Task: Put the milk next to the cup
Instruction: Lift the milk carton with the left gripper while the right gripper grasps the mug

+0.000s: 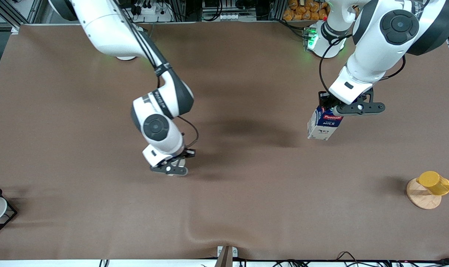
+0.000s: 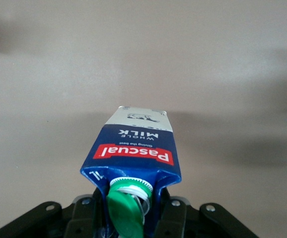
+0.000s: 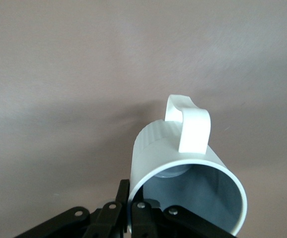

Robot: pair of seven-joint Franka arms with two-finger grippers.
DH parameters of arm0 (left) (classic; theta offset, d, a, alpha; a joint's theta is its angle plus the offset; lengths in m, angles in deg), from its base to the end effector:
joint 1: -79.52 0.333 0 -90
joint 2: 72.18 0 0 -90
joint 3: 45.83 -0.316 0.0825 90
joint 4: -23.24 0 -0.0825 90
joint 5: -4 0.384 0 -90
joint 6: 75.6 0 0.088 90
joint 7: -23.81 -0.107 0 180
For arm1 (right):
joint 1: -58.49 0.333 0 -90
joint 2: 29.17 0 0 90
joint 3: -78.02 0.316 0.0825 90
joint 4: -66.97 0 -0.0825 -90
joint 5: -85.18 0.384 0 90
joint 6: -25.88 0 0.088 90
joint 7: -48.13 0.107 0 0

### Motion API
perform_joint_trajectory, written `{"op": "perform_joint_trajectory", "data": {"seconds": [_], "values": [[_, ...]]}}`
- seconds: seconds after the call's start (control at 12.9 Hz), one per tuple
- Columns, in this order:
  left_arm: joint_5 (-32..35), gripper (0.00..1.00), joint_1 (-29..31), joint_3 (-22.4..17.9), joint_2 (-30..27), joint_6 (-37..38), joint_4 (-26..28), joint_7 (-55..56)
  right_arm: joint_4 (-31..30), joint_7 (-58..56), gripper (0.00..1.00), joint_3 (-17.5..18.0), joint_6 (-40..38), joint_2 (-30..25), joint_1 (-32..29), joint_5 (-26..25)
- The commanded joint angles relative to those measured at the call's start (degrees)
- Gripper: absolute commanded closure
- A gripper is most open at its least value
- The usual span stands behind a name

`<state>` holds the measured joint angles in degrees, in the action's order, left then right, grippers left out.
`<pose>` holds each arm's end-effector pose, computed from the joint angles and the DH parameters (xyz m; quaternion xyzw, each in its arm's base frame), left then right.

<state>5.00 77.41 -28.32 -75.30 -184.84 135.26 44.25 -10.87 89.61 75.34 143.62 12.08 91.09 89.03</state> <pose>0.5122 -0.1839 0.4989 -0.9999 -0.0045 -0.0072 0.0149 0.6286 0.3743 0.2930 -0.9937 0.1110 0.0174 0.0048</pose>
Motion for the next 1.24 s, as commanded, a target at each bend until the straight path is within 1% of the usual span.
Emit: {"op": "perform_joint_trajectory", "data": {"seconds": [0.0, 0.15, 0.23, 0.39, 0.46, 0.62, 0.77, 0.93, 1.16], "values": [[-1.96, 0.61, 0.01, 0.59, -0.49, 0.87, 0.48, 0.92, 6.38, 9.38, 1.0, -0.66, 1.6, 5.06, 2.2, 1.52], [-7.13, 0.61, -0.08, 0.59, -0.31, 0.87, 0.4, 0.92, 6.38, 14.05, 1.0, -0.49, 4.24, 5.85, 3.0, 2.65], [-7.68, 0.61, -0.17, 1.12, -0.31, 1.4, 0.48, 0.92, 6.64, 14.77, 1.0, 0.13, 4.51, 6.03, 3.0, 4.92], [-7.77, 0.61, -0.08, 3.66, -0.14, 2.02, 0.4, 1.96, 7.17, 17.83, 1.0, 0.31, 6.35, 6.99, 3.17, 9.41], [-7.68, 0.61, -0.26, 4.45, 0.82, 2.02, 0.22, 3.54, 7.17, 18.89, 1.0, 0.31, 6.36, 7.43, 3.26, 10.12], [-7.16, 0.61, -0.52, 8.57, 2.93, 1.84, -0.66, 7.57, 7.17, 19.51, 1.0, 0.57, 5.92, 7.61, 3.26, 11.09], [-7.15, 0.6, -0.52, 10.87, 4.87, 1.66, -1.88, 11.62, 6.82, 23.28, 1.0, 0.57, 5.66, 7.61, 4.74, 13.37], [-6.81, 0.6, -1.39, 12.63, 7.23, 1.32, -3.03, 13.48, 6.65, 26.45, 1.0, 0.57, 5.57, 7.61, 5.98, 13.47], [-5.49, 0.56, -4.64, 12.72, 11.02, 1.23, -5.66, 17.68, 6.47, 26.64, 1.0, 0.57, 4.52, 7.61, 7.12, 13.38]]}}
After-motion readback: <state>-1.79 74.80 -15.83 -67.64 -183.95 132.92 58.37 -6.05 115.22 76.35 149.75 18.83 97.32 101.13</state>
